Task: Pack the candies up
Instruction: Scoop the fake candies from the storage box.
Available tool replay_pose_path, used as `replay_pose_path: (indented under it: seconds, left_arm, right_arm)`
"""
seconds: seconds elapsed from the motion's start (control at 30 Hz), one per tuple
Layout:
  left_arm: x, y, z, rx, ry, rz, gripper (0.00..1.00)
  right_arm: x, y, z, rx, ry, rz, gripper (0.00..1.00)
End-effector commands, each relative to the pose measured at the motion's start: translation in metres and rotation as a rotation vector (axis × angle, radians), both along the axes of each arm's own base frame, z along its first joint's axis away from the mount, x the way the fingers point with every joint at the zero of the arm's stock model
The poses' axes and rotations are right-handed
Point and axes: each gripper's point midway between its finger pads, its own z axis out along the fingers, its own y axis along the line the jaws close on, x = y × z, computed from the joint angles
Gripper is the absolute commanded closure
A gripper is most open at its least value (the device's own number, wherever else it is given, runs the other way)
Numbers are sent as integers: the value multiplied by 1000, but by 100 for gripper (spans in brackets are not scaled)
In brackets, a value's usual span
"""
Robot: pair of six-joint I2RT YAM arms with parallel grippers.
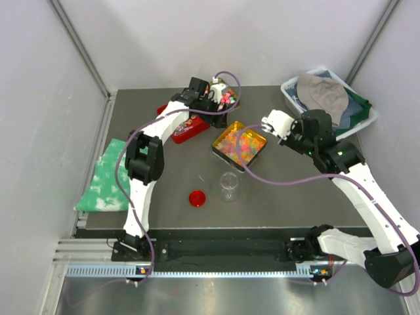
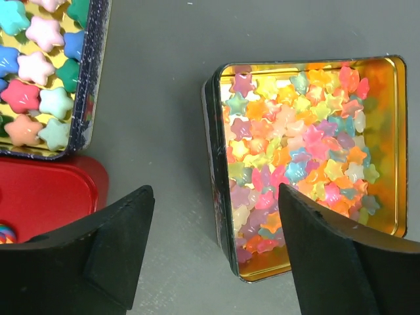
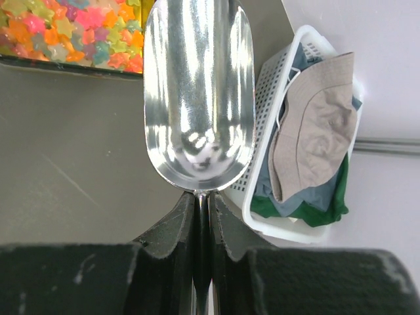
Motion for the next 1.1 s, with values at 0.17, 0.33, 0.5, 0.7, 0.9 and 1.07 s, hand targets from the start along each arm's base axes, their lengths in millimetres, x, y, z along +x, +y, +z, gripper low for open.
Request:
replay_pose_path:
  seconds: [0.17,0.33,0.5,0.7,0.9,1.07]
  left_arm:
    - [-3,-2,-20,88,31,-19,27]
    - [-2,-1,-32,108,36,-24,29]
    - [0,2,-41,138,27,-31,42]
    - [-3,1,-49,143,36,-43,57]
    - [-6,-1,-48,170,17,-58,64]
    - [-6,-1,-47,213,-20,-63,73]
  right_arm:
    - [3,-7,36,-94,-83,51,100]
    - [8,-10,47,-146,-74,60,100]
    - [10,-9,57,-174,-49,72,100]
    - [13,0,53,-265,-28,117,100]
    - [10,17,34,-338,11,176,100]
    - [13,27,27,-365,15,196,100]
